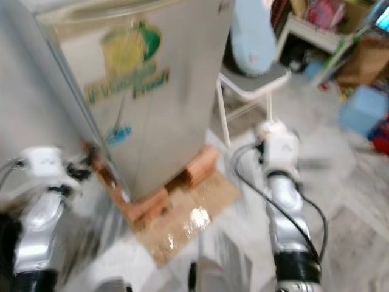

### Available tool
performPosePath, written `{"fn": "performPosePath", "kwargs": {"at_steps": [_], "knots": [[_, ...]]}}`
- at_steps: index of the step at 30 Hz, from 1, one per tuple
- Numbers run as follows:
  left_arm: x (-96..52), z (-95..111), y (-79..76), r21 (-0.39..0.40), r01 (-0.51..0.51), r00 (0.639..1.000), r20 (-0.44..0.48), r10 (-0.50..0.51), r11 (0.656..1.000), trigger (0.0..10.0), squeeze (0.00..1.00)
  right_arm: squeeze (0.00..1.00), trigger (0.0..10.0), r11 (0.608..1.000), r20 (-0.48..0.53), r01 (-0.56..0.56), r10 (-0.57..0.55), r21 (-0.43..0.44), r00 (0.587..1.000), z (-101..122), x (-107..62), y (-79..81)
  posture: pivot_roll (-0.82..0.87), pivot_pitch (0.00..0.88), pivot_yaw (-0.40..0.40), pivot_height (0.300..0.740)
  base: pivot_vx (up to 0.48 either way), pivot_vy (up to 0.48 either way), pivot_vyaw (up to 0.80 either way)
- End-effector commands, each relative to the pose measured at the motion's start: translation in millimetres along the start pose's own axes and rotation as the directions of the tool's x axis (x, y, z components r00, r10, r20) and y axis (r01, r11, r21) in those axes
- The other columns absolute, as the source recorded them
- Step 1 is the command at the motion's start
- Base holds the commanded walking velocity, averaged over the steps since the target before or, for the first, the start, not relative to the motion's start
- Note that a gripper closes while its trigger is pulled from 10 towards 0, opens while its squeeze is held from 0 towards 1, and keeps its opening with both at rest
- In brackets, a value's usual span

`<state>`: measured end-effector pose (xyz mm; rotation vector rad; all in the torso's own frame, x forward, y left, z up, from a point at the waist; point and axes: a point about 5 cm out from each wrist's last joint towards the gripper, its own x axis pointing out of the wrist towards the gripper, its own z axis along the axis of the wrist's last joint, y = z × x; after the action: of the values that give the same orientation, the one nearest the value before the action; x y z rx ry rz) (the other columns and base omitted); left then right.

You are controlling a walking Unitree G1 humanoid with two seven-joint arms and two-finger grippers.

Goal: Restocking fridge

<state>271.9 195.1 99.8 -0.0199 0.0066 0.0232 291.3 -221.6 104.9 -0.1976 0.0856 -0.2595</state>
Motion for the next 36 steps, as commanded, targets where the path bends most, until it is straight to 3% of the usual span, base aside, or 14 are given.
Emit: {"fn": "performPosePath", "kwargs": {"at_steps": [1, 9, 16, 19, 25, 28, 31, 36], "knots": [[-5.1, -2.0, 13.0, 0.031, -0.041, 0.999, -0.014, 0.042, 0.999, 10.0, 0.0, 0.0, 10.0, 1.0, 0.02, -0.018, 0.017, 0.013, 1.0, 5.7, -0.5, 7.1, 0.05, 0.135, -0.086, 0.74, 0.0, 0.0, -0.8], [-10.4, -4.3, 30.2, 0.061, -0.109, 0.993, -0.027, 0.111, 0.992, 10.0, 0.0, 0.0, 10.0, 1.0, -0.002, -0.023, 0.023, -0.005, 1.0, -0.9, -9.8, 4.7, 0.05, 0.143, -0.088, 0.74, 0.0, 0.0, -0.32], [-3.4, -3.1, 38.6, 0.051, -0.132, 0.99, -0.035, 0.134, 0.99, 10.0, 0.0, 0.0, 10.0, 0.999, -0.044, -0.029, 0.028, -0.028, 0.999, -7.4, -18.0, -0.3, 0.03, 0.155, -0.089, 0.74, 0.0, 0.0, 0.0], [2.1, -3.4, 42.5, 0.047, -0.158, 0.986, -0.044, 0.161, 0.986, 10.0, 0.0, 0.0, 10.0, 0.999, -0.122, -0.037, 0.034, -0.025, 0.992, -19.0, -26.2, -4.3, 0.03, 0.158, -0.087, 0.74, 0.0, 0.0, 0.0], [11.2, -10.3, 40.9, 0.035, -0.14, 0.986, -0.089, 0.143, 0.989, 10.0, 0.0, 0.0, 10.0, 0.993, -0.249, -0.105, 0.116, 0.054, 0.961, -40.4, -49.5, 1.2, 0.01, 0.168, -0.086, 0.74, 0.0, 0.0, 0.0], [21.0, -11.4, 39.5, 0.032, -0.147, 0.984, -0.092, 0.15, 0.989, 10.0, 0.0, 0.0, 10.0, 0.972, -0.34, -0.203, 0.233, 0.121, 0.911, -52.2, -62.0, 12.5, 0.01, 0.164, -0.087, 0.74, 0.0, 0.0, 0.0], [31.4, -12.4, 34.6, 0.021, -0.131, 0.986, -0.097, 0.133, 0.991, 10.0, 0.0, 0.0, 10.0, 0.96, -0.387, -0.242, 0.277, 0.138, 0.88, -56.9, -60.3, 11.8, 0.0, 0.153, -0.092, 0.74, 0.0, 0.0, 0.0], [47.3, -15.4, 21.0, -0.003, -0.061, 0.99, -0.124, 0.06, 0.998, 10.0, 0.0, 0.0, 10.0, 0.955, -0.386, -0.268, 0.296, 0.125, 0.874, -58.7, -59.7, 7.6, 0.0, 0.146, -0.099, 0.74, 0.0, 0.0, 0.0]]}}
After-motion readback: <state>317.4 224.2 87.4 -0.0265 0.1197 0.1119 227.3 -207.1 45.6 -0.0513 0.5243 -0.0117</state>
